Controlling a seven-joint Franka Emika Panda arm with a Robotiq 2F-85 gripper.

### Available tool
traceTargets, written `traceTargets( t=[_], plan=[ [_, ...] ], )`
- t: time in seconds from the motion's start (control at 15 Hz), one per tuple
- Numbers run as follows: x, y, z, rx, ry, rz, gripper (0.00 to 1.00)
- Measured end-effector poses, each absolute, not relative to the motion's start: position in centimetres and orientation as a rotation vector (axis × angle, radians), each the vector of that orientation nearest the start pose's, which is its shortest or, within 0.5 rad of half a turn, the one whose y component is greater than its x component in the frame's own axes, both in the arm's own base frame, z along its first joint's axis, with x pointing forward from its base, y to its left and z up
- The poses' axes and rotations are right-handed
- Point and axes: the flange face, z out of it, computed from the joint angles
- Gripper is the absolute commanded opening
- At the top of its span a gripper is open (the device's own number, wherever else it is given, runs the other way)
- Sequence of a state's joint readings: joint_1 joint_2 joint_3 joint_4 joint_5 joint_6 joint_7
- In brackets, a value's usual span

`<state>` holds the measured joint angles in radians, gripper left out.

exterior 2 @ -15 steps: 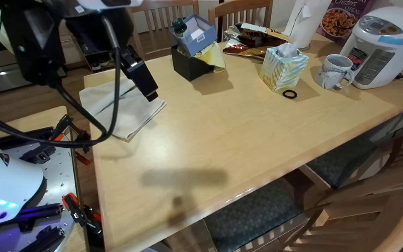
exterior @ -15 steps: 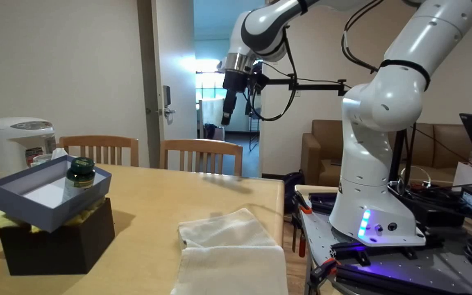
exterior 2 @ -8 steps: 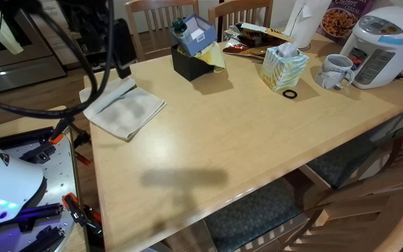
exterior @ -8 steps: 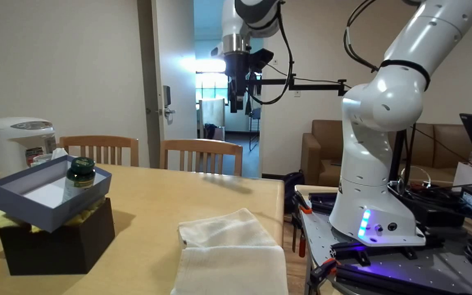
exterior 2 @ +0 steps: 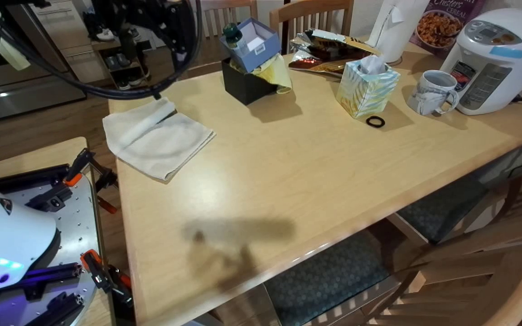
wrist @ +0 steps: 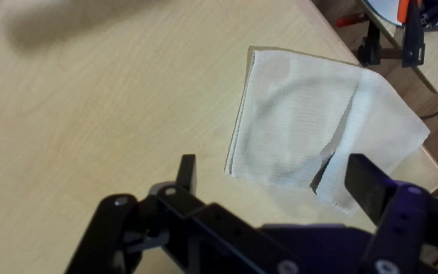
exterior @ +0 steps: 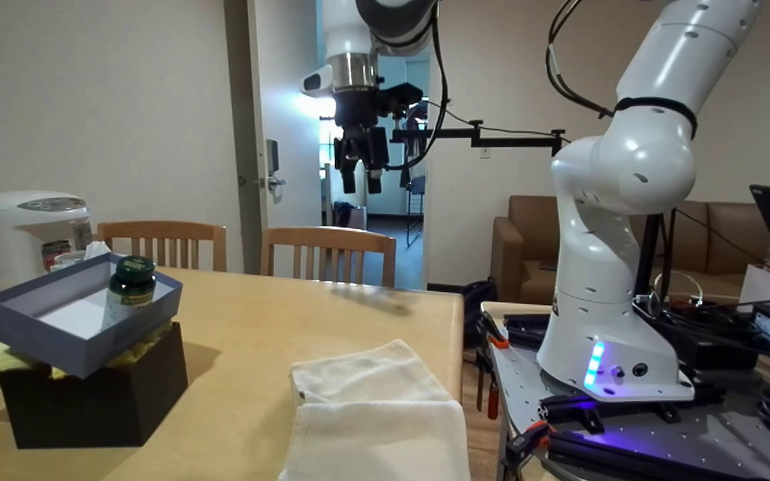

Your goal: Pick up the grey object and put it on the table

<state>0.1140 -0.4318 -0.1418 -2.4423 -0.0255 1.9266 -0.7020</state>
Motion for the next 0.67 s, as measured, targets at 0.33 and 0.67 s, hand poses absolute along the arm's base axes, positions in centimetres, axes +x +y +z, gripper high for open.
traceTargets(
  t=[0.33,0.67],
  plan=[
    [40.7,2.6,45.0,-2.845,-1.406,0.188,1.00],
    [39.7,5.5,47.9,-2.773,-1.771,0.206,1.00]
  ],
)
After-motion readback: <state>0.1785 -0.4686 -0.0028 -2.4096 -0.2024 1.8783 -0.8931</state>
